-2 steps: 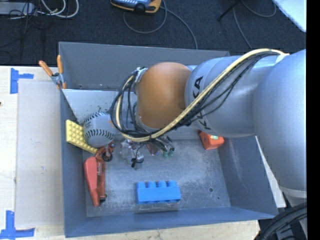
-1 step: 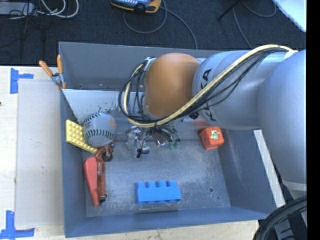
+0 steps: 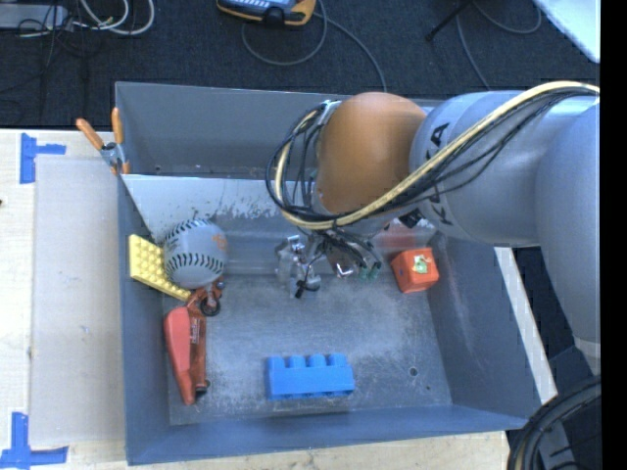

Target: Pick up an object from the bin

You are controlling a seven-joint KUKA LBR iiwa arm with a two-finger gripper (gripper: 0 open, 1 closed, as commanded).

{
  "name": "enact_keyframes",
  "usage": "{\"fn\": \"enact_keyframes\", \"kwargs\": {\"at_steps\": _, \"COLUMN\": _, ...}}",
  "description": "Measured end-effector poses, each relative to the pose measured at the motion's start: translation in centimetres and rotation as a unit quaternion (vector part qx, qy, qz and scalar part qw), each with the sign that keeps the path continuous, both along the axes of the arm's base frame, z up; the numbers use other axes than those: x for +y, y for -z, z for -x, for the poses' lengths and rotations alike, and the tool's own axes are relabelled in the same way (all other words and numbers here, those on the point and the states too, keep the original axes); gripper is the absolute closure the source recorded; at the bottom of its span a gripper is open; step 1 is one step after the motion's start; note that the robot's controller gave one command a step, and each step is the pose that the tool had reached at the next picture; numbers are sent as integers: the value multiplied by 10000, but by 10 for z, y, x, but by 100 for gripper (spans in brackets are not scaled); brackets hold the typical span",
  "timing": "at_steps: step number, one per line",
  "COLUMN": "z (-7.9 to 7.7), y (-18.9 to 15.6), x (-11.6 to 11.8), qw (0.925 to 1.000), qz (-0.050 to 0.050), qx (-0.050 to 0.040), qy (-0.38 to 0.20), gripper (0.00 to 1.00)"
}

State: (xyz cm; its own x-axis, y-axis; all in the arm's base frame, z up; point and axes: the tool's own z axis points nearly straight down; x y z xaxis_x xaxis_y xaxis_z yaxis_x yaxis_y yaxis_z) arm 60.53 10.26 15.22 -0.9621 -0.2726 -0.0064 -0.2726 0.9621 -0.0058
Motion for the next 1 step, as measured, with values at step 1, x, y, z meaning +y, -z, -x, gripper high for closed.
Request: {"fn": "enact_keyframes", "kwargs": {"at_steps": 1, "z": 34, "y": 4, "x": 34, "qw": 9977, "qz": -18, "qx": 0, "qy": -678, "gripper": 100}}
